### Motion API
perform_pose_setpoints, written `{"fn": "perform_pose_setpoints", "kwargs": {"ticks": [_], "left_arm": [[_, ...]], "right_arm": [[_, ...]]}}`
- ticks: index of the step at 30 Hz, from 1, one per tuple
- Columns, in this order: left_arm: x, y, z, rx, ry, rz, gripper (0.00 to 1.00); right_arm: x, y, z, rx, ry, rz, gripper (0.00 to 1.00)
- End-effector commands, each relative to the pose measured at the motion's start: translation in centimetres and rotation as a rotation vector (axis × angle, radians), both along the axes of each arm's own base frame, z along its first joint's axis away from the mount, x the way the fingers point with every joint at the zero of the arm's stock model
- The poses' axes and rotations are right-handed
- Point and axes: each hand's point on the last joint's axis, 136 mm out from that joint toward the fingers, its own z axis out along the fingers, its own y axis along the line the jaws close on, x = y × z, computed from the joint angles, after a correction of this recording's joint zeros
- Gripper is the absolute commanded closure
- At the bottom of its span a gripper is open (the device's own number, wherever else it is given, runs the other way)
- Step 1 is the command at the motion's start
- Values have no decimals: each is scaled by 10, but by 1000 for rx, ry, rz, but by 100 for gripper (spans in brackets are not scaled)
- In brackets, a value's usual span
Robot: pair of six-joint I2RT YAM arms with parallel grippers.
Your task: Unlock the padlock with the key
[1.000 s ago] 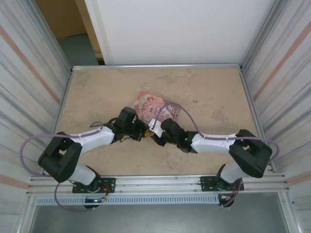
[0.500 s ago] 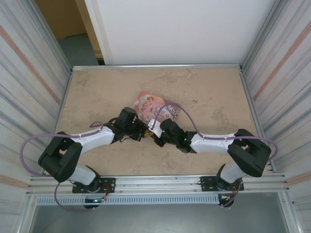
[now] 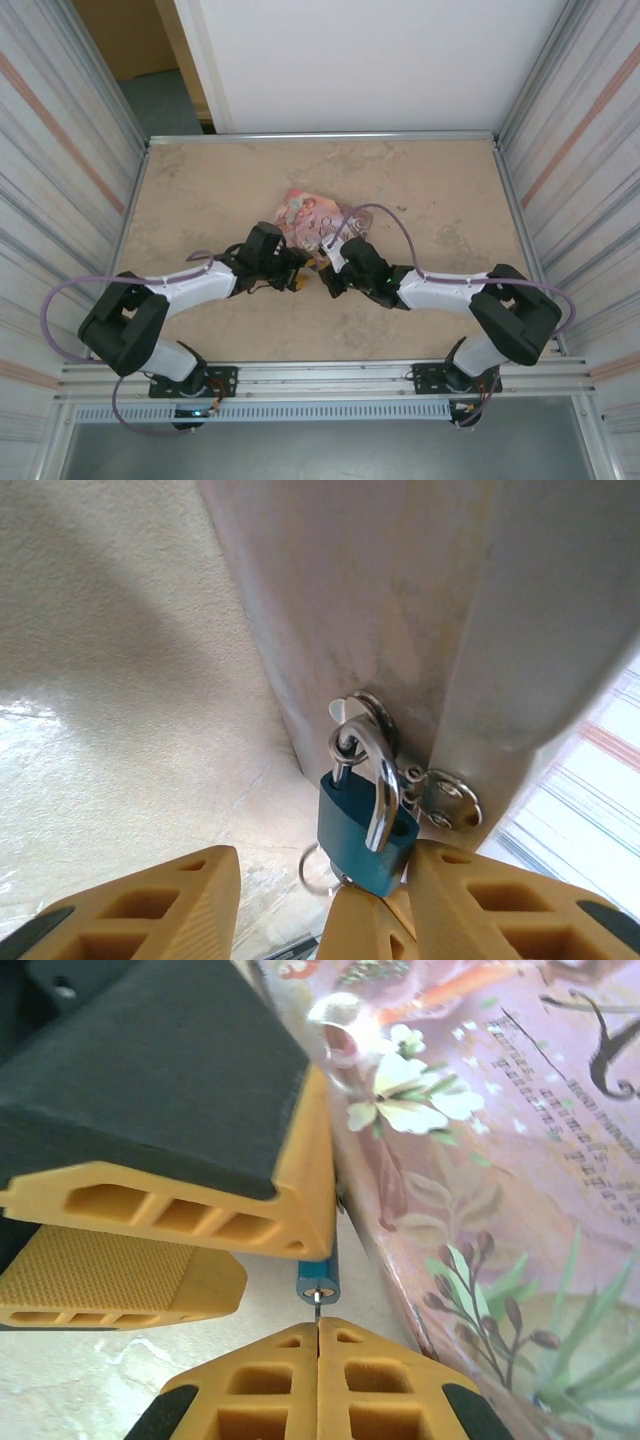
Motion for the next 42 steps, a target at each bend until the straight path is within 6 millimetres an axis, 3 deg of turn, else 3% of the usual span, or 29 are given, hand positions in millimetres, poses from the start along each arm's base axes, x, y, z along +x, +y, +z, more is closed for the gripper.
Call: {"fn": "perform_pose_setpoints", "kwargs": {"ticks": [1,7,18,26,30,34,37,42], "left_arm": [[-2,7,3,45,-19,-5,50],[5,23,19,156,-120,-20,44],[29,65,82,447,-428,-41,40],[45,89,124,623,-601,-33,39],[51,98,132,685,-644,-30,37],[55,109,128,696,-632,-42,36],[58,116,118,656,-614,-65,34],[67,125,98,571,-592,-127,31]], "right_arm": [[-4,-11,-1,64,140,-87,100],[1,-24,5,183,274,-133,100],[7,-53,-6,342,491,-332,100],[9,-61,-18,405,567,-454,100],[10,-64,-26,385,582,-485,100],[13,-66,-23,366,561,-500,100],[15,-72,-18,332,514,-506,81],[17,-73,-8,314,449,-463,58]]}}
